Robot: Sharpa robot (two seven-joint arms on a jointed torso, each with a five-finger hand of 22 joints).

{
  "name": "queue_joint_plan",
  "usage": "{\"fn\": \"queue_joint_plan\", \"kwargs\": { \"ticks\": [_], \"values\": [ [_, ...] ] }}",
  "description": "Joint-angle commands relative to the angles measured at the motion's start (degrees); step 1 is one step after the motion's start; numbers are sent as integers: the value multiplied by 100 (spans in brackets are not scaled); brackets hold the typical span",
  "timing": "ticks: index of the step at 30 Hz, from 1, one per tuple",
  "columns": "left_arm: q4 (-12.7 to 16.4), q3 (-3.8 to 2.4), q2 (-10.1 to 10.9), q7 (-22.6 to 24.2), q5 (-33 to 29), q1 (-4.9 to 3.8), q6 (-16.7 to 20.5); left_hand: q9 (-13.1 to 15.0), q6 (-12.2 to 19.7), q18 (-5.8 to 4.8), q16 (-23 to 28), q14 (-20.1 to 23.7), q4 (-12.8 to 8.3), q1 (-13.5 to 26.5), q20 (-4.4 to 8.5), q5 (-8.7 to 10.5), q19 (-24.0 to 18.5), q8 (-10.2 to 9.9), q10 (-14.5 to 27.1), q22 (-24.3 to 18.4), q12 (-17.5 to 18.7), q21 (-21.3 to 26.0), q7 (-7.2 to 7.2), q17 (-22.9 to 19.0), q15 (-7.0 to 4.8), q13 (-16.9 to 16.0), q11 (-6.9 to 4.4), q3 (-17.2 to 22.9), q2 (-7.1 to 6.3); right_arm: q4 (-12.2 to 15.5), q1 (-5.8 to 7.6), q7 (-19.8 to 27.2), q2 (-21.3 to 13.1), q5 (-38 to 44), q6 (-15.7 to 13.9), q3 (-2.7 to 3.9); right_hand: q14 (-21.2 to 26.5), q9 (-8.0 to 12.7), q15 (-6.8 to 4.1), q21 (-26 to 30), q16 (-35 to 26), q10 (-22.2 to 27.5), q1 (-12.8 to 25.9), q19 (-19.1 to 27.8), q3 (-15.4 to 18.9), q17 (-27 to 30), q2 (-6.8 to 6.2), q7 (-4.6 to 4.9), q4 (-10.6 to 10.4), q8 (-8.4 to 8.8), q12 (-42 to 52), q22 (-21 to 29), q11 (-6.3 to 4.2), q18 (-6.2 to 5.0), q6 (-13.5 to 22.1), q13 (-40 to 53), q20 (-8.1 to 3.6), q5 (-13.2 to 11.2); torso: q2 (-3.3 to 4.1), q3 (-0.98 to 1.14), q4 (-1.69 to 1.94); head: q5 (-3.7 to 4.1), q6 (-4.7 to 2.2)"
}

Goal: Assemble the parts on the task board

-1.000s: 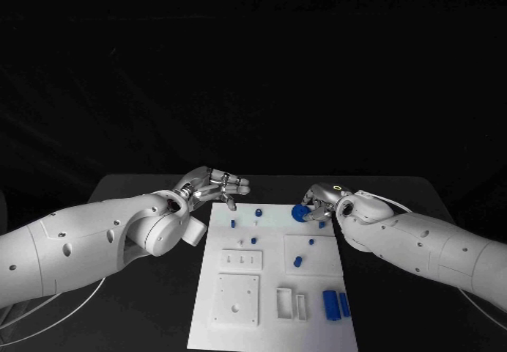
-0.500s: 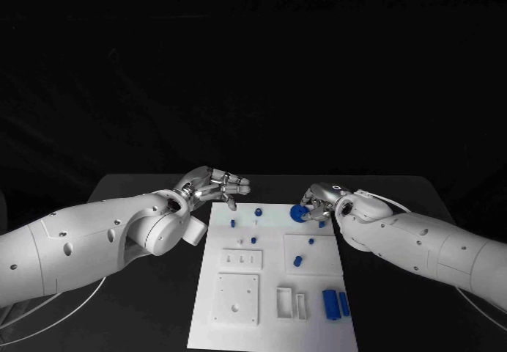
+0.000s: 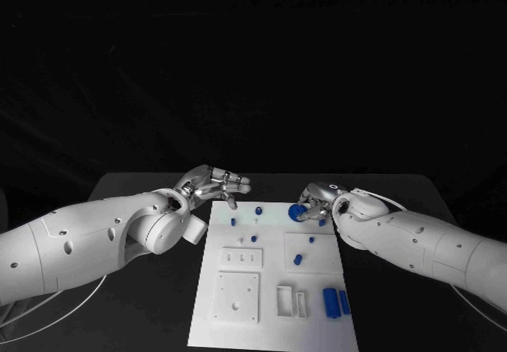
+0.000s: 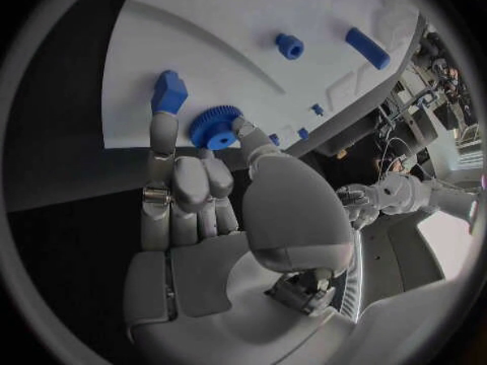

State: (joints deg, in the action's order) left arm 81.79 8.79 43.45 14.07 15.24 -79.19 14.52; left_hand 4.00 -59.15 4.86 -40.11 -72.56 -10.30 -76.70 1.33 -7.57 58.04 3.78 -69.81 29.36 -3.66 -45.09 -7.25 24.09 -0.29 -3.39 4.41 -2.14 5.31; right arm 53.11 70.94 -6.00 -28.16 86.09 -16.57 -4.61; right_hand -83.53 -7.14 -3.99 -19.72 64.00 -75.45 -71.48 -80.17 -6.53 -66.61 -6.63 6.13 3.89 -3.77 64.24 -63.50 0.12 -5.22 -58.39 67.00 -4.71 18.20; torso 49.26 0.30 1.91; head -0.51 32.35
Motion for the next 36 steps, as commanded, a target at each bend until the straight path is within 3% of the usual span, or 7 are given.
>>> {"fn": "queue_joint_plan", "kwargs": {
  "ticks": [1,12,17,20,23,30,36],
  "values": [
    [7,-4,-17,16,17,-6,-89,5,11,35,37,16,-6,7,-23,-1,3,13,49,-8,13,30,-26,-8,24,-8,10,-31,29,-15,-11,-62,26,92,130,-6,1,-8,24,29,-21,24,-13,-57,54,2,-29,0,-36,14,-22,-11,8,-81,35,-8,-1,10,0,-2,0,-9,9],
    [8,-4,-22,10,21,-6,-91,5,11,35,37,16,-6,7,-23,-1,3,13,49,-8,13,30,-26,-8,24,-8,10,-31,29,-60,-16,-119,86,204,174,-22,-3,-23,15,53,-9,13,-69,-70,-25,-7,23,-21,-48,15,-4,-39,-6,-80,-106,-1,-6,-21,5,1,-1,-13,37],
    [10,-4,-21,5,28,-6,-92,5,11,35,37,16,-6,7,-23,-1,3,13,49,-8,13,30,-26,-8,24,-8,10,-31,29,-66,-27,-139,91,310,212,-34,-5,32,-16,48,-4,4,-160,-62,-837,-11,66,-69,293,26,6,-105,-43,-84,-345,12,-28,-175,-1,4,1,-11,61],
    [12,-4,-16,3,30,-6,-89,5,11,35,37,16,-6,7,-23,-1,3,13,49,-8,13,30,-26,-8,24,-8,10,-31,29,-54,-31,-146,76,365,250,-39,-5,88,-27,5,-1,-4,41,-27,-1567,-14,-1,-87,607,15,2,-224,-59,-92,-507,12,-42,-12,-2,6,-3,-14,71],
    [13,-4,-12,-2,34,-6,-93,5,11,35,37,16,-6,7,-23,-1,3,13,49,-8,13,30,-26,-8,24,-8,10,-31,29,-47,-35,-143,58,399,299,-43,-3,107,-32,-24,-5,3,92,-3,-1734,-12,-25,-79,750,17,-4,-298,-57,-108,-527,12,-48,345,-4,7,-6,-18,83],
    [13,-4,-9,-9,39,-6,-97,5,11,35,37,16,-6,7,-23,-1,3,13,49,-8,13,30,-26,-8,24,-8,10,-31,29,-19,-43,-118,37,440,356,-49,-1,162,-29,-64,-8,5,232,42,-1883,-15,-20,-59,966,17,-16,-482,-54,-141,-483,6,-42,763,-4,11,-9,-7,86],
    [11,-4,-8,-12,41,-6,-95,5,11,35,37,16,-6,7,-23,-1,3,13,49,-8,13,30,-26,-8,24,-8,10,-31,29,3,-44,-135,33,546,278,-53,-4,170,-36,-42,1,-14,294,40,-1850,-26,-10,-73,1001,18,-1,-584,-62,-146,-526,18,-44,853,-4,12,-2,-1,86]
  ]
}}
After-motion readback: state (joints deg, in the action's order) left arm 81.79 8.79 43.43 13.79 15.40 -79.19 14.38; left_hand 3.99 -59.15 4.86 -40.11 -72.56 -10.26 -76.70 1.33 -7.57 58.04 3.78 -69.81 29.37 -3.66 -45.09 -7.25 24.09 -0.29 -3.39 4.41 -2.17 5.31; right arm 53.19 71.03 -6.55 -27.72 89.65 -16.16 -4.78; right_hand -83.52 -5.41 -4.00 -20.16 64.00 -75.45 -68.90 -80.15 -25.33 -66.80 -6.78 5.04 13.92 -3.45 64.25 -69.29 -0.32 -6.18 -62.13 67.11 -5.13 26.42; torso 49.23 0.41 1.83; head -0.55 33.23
